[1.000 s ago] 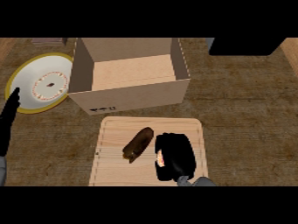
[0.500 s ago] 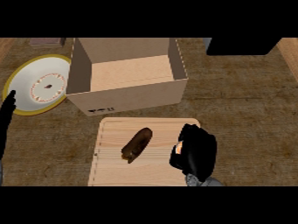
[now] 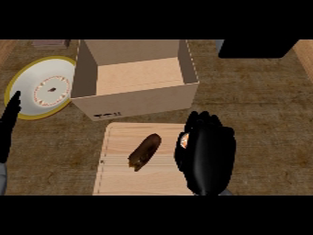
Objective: Pick the cupcake from the cutting board and place it in the cardboard box
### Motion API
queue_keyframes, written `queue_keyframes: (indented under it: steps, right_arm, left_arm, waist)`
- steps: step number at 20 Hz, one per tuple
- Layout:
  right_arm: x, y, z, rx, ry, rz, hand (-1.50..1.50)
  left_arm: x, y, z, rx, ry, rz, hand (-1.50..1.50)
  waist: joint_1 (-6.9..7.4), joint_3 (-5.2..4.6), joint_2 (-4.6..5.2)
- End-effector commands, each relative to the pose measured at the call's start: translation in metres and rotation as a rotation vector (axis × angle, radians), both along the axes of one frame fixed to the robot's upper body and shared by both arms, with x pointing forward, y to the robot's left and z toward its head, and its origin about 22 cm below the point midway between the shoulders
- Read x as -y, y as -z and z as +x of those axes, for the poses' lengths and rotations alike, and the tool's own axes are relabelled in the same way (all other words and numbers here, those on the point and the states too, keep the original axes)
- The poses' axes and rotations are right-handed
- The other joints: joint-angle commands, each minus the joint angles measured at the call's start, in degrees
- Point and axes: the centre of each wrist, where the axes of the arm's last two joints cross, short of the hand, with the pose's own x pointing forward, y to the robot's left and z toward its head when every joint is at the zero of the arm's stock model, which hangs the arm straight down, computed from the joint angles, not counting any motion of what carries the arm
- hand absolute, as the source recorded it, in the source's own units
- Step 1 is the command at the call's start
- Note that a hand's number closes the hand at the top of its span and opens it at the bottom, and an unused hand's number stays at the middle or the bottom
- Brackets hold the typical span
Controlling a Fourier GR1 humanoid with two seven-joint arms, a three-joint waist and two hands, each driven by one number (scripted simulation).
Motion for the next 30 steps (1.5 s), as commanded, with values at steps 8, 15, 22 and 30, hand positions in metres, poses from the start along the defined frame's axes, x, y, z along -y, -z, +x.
queue_keyframes:
  steps: [8,15,22,30]
  right_arm:
    - [-0.033,-0.074,0.073,0.070,-0.055,0.177,1.50]
    - [-0.038,-0.091,0.126,0.100,-0.008,0.303,1.50]
    - [-0.031,-0.078,0.175,0.073,0.001,0.418,1.50]
    - [-0.016,-0.050,0.213,0.030,0.051,0.426,1.50]
  left_arm:
    - [0.003,-0.016,0.016,0.010,0.036,0.015,0.00]
    - [0.014,-0.008,0.022,0.019,0.045,0.013,0.00]
    - [0.024,0.000,0.019,0.019,0.080,0.015,0.00]
    - [0.017,0.010,0.011,0.021,0.079,0.006,0.00]
  waist:
    - [1.77,0.03,0.51]
    - [2.74,0.02,0.88]
    - [4.05,0.03,1.20]
    - [4.87,-0.02,1.69]
